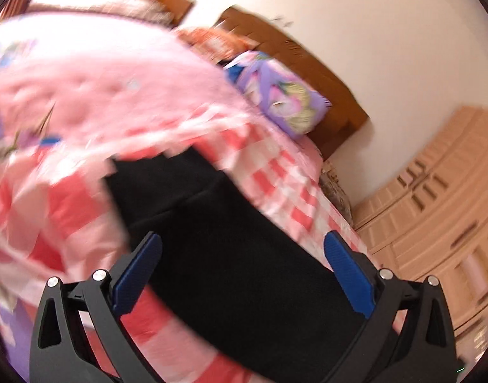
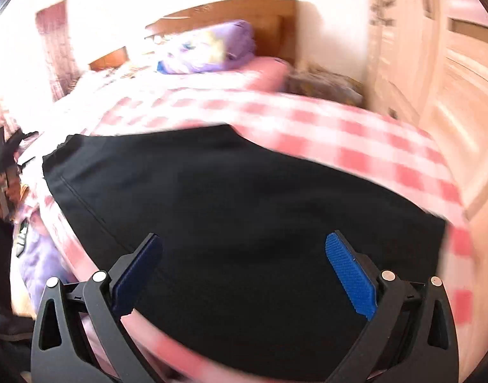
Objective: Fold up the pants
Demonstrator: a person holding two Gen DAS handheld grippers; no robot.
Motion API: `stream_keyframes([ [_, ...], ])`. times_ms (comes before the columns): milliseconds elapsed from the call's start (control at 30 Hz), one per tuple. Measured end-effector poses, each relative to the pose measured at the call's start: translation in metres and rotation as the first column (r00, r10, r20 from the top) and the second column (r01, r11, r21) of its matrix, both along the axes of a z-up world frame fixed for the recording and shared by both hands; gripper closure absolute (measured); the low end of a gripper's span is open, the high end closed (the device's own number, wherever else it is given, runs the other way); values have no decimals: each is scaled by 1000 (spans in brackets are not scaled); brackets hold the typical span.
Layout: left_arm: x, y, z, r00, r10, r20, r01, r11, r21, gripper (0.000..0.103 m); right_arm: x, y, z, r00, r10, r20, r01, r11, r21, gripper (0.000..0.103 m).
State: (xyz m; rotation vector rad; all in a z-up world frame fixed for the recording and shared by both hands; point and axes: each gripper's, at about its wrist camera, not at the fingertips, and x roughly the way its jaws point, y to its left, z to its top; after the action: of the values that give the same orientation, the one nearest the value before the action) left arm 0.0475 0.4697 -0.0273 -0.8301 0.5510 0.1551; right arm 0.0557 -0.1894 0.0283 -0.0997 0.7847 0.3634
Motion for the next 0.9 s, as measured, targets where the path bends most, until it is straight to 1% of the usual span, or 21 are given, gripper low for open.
stream_keyframes([
  [67, -4, 27, -18, 999, 2, -42, -7, 994, -108, 3, 16, 36, -5, 997, 71, 7, -71, 997, 6, 4],
  [100, -4, 34, -25, 999, -17, -50, 9, 989, -151, 8, 24, 49, -7, 996, 94, 8, -94, 995, 19, 4],
  [133, -2, 38, -31, 998, -34, -47, 25, 983, -184, 15, 32, 65, -11, 993, 118, 8, -118, 992, 41, 4],
  [167, 0, 40, -34, 998, -44, -49, 33, 979, -202, 17, 40, 74, -13, 991, 131, 8, -132, 990, 54, 4],
  [200, 3, 39, -37, 996, -53, -66, 39, 979, -201, 18, 45, 83, -17, 990, 143, 6, -143, 988, 64, 4],
  [267, 10, 31, -40, 993, -63, -101, 46, 985, -163, 18, 58, 98, -28, 989, 144, -14, -143, 988, 57, 4],
  [300, 15, 28, -43, 989, -63, -132, 43, 988, -150, 18, 61, 101, -35, 989, 145, -30, -143, 988, 56, 4],
  [333, 19, 25, -46, 986, -59, -154, 36, 988, -150, 18, 64, 105, -37, 988, 146, -42, -143, 988, 56, 4],
  [433, 25, 20, -55, 984, -68, -166, 40, 985, -168, 18, 67, 104, -48, 991, 111, -70, -107, 993, 54, 4],
  [467, 24, 20, -56, 984, -67, -166, 39, 985, -168, 18, 69, 102, -52, 992, 94, -87, -88, 994, 67, 4],
  [567, 30, 17, -59, 983, -62, -175, 33, 985, -167, 18, 81, 94, -65, 985, 59, -165, -34, 989, 147, 4],
  [600, 35, 17, -58, 981, -59, -185, 29, 986, -162, 18, 84, 91, -67, 983, 57, -175, -28, 986, 163, 4],
  [633, 39, 17, -58, 979, -56, -195, 24, 987, -159, 20, 84, 89, -67, 983, 56, -174, -24, 983, 183, 4],
  [667, 42, 17, -59, 977, -48, -209, 16, 988, -153, 25, 84, 89, -67, 983, 57, -173, -24, 981, 192, 4],
  [733, 44, 17, -63, 964, 5, -264, -37, 992, -118, 67, 81, 88, -68, 984, 55, -168, -21, 980, 199, 4],
  [767, 43, 17, -65, 962, 22, -271, -55, 992, -112, 70, 80, 88, -68, 985, 54, -164, -21, 980, 199, 4],
  [800, 38, 17, -66, 971, 30, -235, -63, 989, -135, 79, 79, 88, -68, 986, 53, -161, -21, 980, 197, 4],
  [833, 32, 15, -67, 978, 45, -205, -75, 987, -144, 81, 78, 89, -68, 986, 54, -159, -23, 981, 193, 4],
  [867, 29, 13, -66, 979, 59, -194, -85, 988, -131, 82, 77, 90, -69, 986, 54, -158, -24, 982, 189, 4],
  [900, 26, 8, -61, 981, 76, -179, -94, 991, -95, 83, 78, 91, -69, 986, 54, -159, -24, 983, 184, 4],
])
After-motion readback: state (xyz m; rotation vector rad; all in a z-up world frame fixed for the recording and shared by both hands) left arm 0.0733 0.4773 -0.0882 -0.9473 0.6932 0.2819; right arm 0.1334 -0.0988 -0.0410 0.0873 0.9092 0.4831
